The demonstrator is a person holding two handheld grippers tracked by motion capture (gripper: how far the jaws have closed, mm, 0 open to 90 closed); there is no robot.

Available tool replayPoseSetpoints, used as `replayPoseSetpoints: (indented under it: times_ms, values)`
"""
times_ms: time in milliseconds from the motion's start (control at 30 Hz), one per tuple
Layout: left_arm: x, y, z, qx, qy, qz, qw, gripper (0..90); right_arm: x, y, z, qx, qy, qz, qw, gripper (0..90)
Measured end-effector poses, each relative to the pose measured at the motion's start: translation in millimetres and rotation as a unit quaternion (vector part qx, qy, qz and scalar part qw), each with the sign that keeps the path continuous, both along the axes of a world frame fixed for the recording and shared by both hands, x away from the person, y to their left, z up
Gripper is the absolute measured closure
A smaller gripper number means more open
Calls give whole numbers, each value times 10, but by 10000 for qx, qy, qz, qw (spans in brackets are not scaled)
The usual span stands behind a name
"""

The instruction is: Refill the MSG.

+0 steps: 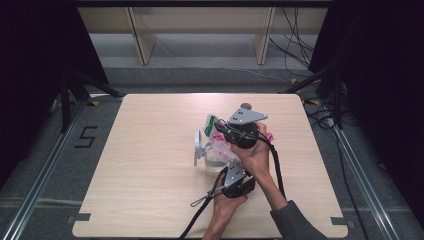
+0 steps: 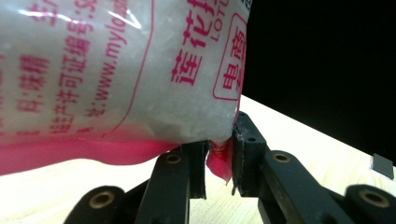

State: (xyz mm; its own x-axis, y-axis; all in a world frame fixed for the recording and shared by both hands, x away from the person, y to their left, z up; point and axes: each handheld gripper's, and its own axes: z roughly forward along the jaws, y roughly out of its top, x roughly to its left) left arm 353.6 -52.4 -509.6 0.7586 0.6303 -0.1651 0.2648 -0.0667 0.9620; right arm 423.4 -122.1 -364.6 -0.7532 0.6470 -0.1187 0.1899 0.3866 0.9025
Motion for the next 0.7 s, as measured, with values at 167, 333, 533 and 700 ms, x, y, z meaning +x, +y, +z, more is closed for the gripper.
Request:
replayPoseSetpoints:
  times_ms: [167, 333, 533, 700]
  values:
    - [24, -15, -8, -199, 18, -45, 9998, 772, -2, 6, 8, -42, 58, -26, 10000, 900]
    - [27, -33, -9, -357, 29, 13, 9994, 772, -9, 20, 17, -83, 52, -33, 9999, 900]
    - [33, -29, -7, -404, 17, 10, 9992, 773, -13, 54, 21, -117, -54, 7, 9999, 900]
    - [33, -28, -4, -399, 9, 13, 9992, 773, -23, 68, 16, -126, 64, -34, 9999, 900]
